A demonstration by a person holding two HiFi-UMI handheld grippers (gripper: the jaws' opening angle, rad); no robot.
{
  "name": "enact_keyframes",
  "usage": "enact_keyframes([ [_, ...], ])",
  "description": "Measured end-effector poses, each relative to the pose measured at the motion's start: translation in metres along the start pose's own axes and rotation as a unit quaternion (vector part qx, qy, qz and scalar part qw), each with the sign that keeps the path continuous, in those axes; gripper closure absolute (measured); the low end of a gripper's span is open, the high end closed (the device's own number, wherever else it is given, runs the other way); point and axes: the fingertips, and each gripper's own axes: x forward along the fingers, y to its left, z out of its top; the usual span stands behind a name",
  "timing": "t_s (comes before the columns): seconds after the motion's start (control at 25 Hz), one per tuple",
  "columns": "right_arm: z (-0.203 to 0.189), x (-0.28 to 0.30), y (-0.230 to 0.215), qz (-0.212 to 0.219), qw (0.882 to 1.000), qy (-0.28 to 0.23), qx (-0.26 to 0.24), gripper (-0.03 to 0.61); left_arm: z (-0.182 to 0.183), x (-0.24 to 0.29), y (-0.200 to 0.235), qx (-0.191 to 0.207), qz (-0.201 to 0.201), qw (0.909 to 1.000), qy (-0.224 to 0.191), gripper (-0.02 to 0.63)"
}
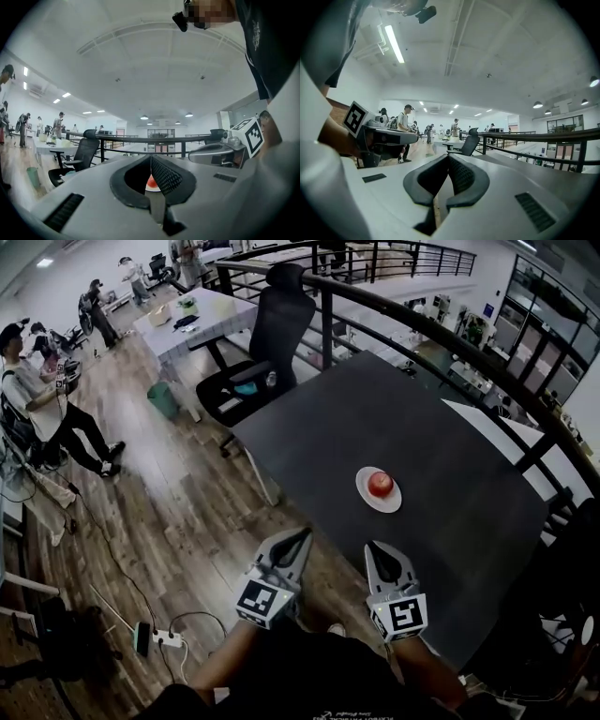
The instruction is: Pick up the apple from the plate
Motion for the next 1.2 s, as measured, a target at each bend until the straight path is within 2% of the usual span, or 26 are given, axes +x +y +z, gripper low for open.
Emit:
enact_keyframes([
  [0.12,-0.001,0.025,-0.008,-0.019,1.0,-0.003,0.012,0.554,-0.002,0.022,0.029,-0.007,-0.012,0.9999,0.004,0.591],
  [0.24,0.001,0.052,-0.012,-0.031,0.999,-0.009,0.002,0.554,-0.007,0.041,0.059,-0.015,-0.031,0.9993,0.011,0.591],
  [0.44,-0.006,0.097,-0.02,-0.056,0.998,0.004,0.014,0.554,-0.017,0.073,0.094,-0.024,-0.073,0.9966,0.029,0.591],
  [0.64,-0.01,0.123,-0.03,-0.084,0.996,0.021,0.013,0.554,-0.016,0.1,0.101,-0.019,-0.128,0.9911,0.032,0.591],
  [0.88,-0.021,0.141,-0.044,-0.142,0.989,0.027,0.012,0.554,-0.023,0.13,0.106,-0.02,-0.188,0.9814,0.035,0.591],
  [1.2,-0.039,0.139,-0.074,-0.191,0.98,0.046,0.021,0.554,-0.03,0.164,0.095,-0.017,-0.226,0.9731,0.038,0.591],
])
